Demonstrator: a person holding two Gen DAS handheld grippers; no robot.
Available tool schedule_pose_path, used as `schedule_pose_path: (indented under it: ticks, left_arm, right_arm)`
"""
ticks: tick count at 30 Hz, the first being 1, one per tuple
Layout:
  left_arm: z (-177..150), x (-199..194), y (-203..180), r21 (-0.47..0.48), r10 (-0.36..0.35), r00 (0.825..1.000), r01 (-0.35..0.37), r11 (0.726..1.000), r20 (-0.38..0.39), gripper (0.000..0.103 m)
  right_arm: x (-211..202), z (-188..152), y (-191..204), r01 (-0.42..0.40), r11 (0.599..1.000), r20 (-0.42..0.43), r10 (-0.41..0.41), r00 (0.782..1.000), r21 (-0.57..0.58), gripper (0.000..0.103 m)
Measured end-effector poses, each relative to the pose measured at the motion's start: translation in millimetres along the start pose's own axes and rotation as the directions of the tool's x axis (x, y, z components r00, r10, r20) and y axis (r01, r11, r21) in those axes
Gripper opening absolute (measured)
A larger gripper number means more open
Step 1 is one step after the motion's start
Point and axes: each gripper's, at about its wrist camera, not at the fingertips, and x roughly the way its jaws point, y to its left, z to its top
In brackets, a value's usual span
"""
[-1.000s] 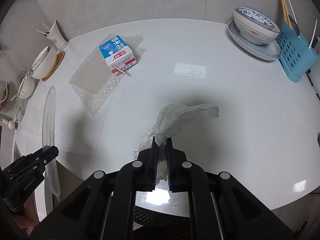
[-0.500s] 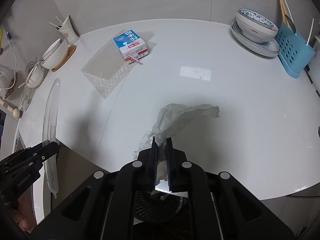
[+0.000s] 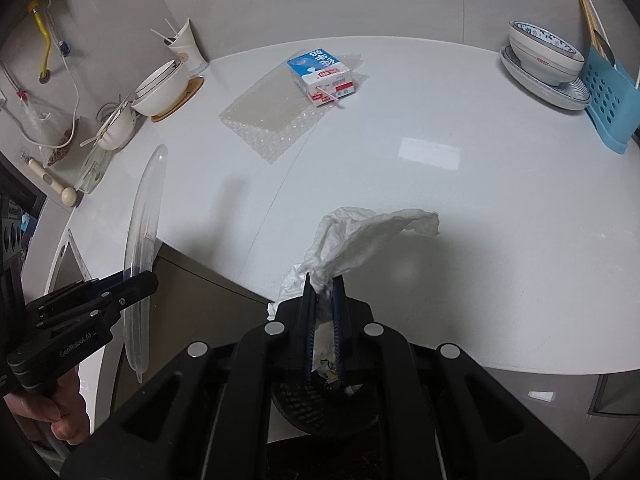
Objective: Collect trash
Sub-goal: 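Carry the clear tray and white tissue down over the wastebasket with both tools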
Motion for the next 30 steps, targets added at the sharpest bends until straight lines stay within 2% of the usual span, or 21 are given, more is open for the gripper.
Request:
schedule_pose_path:
  ticks: [14,26,30]
  left_arm:
    - [-49.0,9.5,15.8,-0.022,-0.022,1.000,0.022,1.000,-0.022,0.027]
    - [-93.0,18.8,32.2,-0.041,-0.015,0.997,0.012,0.999,-0.080,0.027]
    - [-108.0,31.6,42.0,-0.072,-0.004,0.992,-0.005,0.997,-0.124,0.027]
  right_arm:
    - [6.4,-41.2,0.8,-0.087,0.996,-0.048,0.086,0.995,-0.034,0.007]
    - [35.5,-85.1,14.6,-0.078,0.990,-0.125,0.063,0.990,-0.119,0.007]
    - [50.9,-100.7,19.0,-0.070,0.987,-0.150,0.048,0.987,-0.145,0.007]
